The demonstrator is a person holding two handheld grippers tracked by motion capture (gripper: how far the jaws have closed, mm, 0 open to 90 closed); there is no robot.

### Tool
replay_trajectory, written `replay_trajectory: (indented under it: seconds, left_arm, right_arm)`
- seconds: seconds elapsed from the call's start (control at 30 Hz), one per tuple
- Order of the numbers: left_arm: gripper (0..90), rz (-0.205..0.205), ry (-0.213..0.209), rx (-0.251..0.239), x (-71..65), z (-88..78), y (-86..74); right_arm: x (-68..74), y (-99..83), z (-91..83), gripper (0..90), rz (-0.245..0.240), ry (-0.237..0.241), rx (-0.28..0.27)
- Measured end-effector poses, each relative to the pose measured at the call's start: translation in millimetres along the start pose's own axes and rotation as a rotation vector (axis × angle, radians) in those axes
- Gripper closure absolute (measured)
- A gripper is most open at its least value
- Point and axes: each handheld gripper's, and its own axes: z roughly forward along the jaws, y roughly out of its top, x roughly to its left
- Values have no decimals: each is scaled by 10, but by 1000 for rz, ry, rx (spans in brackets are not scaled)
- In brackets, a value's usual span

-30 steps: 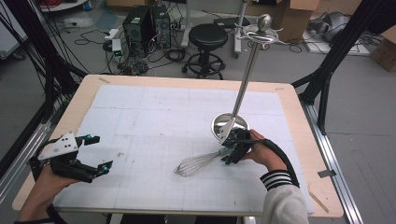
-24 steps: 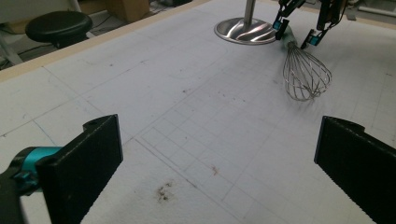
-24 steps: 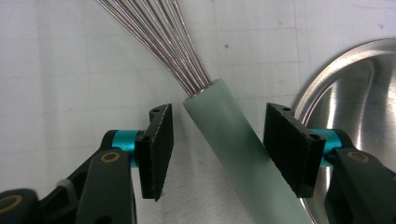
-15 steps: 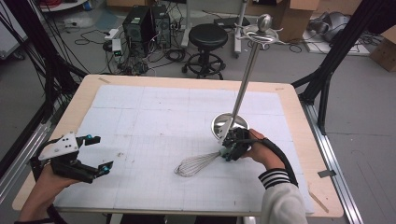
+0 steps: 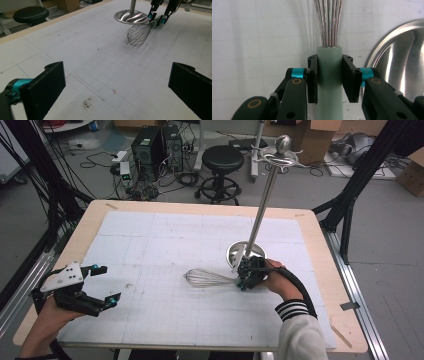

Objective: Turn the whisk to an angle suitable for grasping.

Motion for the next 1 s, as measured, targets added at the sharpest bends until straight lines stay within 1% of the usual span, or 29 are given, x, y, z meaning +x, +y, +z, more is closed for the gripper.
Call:
replay_trajectory:
  seconds: [0.1,0.13,0.17,0.23,0.33,0.4,0.43,0.47,0.5,0.53,0.57,0.63,0.67,0.7,0.73,0.77,0.8,0.83,0.87,0.9,1.0]
  left_arm:
    - [17,2,-1,2,7,-3,-2]
    - [17,2,0,1,7,-2,-3]
    - [17,1,-1,1,6,-1,-2]
    - [17,1,-1,1,5,0,-1]
    - [17,1,0,1,5,4,-2]
    - [17,-1,0,0,7,4,-2]
    - [17,-1,0,0,7,4,-2]
    - [17,2,0,2,9,2,-3]
    - [17,1,1,2,10,2,-4]
    - [17,0,1,2,9,0,-3]
    - [17,-1,-1,-1,8,-1,-2]
    - [17,2,-2,-2,11,-3,0]
    - [17,-4,1,-3,9,-3,-2]
    - [17,-4,1,-3,9,-3,-2]
    - [17,-3,1,-2,9,-2,-2]
    - [17,-3,1,-2,9,-2,-2]
    - [17,0,-1,-4,9,-2,1]
    - [17,1,-2,-4,8,-3,2]
    - [17,0,-3,-4,6,-4,3]
    - [17,3,-4,-4,6,-3,7]
    - [17,4,-5,-8,0,-5,14]
  right_arm:
    - [6,1,-2,693,7,5,1]
    - [6,0,-5,693,12,6,0]
    - [13,-2,-7,694,30,16,1]
    - [17,0,-12,694,34,14,2]
    - [28,6,-40,695,35,29,-25]
    - [52,14,-55,695,35,57,-39]
    - [52,14,-55,695,35,57,-39]
    - [85,29,-76,695,33,60,-41]
    - [101,33,-91,695,43,62,-42]
    - [93,36,-96,696,31,62,-63]
    - [108,38,-111,695,51,67,-63]
    - [127,48,-157,696,65,73,-87]
    - [123,55,-169,696,45,69,-115]
    - [123,55,-169,696,45,69,-115]
    - [137,67,-224,695,54,75,-143]
    - [137,67,-224,695,54,75,-143]
    - [151,88,-280,695,47,72,-170]
    - [162,103,-316,695,47,72,-177]
    - [176,118,-346,695,53,71,-190]
    - [182,138,-371,695,52,79,-209]
    - [214,220,-463,695,58,80,-232]
